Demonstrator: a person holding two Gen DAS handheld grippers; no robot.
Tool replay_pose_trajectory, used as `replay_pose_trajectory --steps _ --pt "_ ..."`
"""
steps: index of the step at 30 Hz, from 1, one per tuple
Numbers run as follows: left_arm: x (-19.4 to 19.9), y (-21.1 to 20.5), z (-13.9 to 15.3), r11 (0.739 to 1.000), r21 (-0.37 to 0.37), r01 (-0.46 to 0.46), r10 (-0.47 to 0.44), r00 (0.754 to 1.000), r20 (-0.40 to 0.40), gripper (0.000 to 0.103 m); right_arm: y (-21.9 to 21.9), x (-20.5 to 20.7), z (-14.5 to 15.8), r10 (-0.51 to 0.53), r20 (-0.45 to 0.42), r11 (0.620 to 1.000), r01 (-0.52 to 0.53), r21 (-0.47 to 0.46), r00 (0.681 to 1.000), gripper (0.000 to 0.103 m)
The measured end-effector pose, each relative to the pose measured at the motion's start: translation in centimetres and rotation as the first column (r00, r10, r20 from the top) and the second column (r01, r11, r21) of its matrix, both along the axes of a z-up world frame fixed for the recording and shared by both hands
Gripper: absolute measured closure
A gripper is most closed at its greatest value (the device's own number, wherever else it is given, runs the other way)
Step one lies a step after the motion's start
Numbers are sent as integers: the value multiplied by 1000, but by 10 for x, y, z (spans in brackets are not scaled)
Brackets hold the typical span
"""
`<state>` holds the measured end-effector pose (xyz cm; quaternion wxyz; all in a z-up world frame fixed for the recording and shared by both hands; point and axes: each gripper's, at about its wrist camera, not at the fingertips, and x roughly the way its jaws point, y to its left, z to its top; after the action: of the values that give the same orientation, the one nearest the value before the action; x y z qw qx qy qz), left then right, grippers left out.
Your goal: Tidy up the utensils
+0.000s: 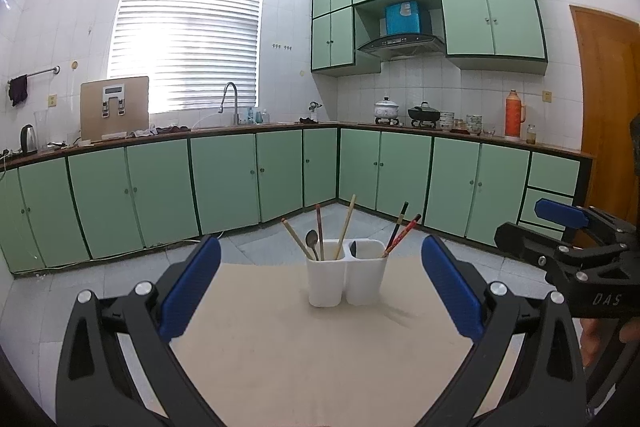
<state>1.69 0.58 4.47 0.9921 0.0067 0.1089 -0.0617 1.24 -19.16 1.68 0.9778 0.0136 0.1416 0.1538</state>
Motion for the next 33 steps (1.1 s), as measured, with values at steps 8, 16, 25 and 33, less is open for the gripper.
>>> replay_pose_trajectory --steps 8,16,25,33 --pt "3 3 -7 1000 -3 -9 9 1000 -24 6 3 4 -8 1 -21 1000 -1 -3 1000 6" --pt "13 3 -16 1000 -7 -10 10 998 -58 6 3 11 -17 -2 -49 1000 2 -3 999 6" --pt "20 3 -13 1000 -3 -8 7 998 -56 6 3 16 -19 -6 -57 1000 6 -3 998 6" --pt "22 2 -14 1000 -2 -7 7 998 -62 6 3 17 -20 -8 -60 1000 7 -5 998 6"
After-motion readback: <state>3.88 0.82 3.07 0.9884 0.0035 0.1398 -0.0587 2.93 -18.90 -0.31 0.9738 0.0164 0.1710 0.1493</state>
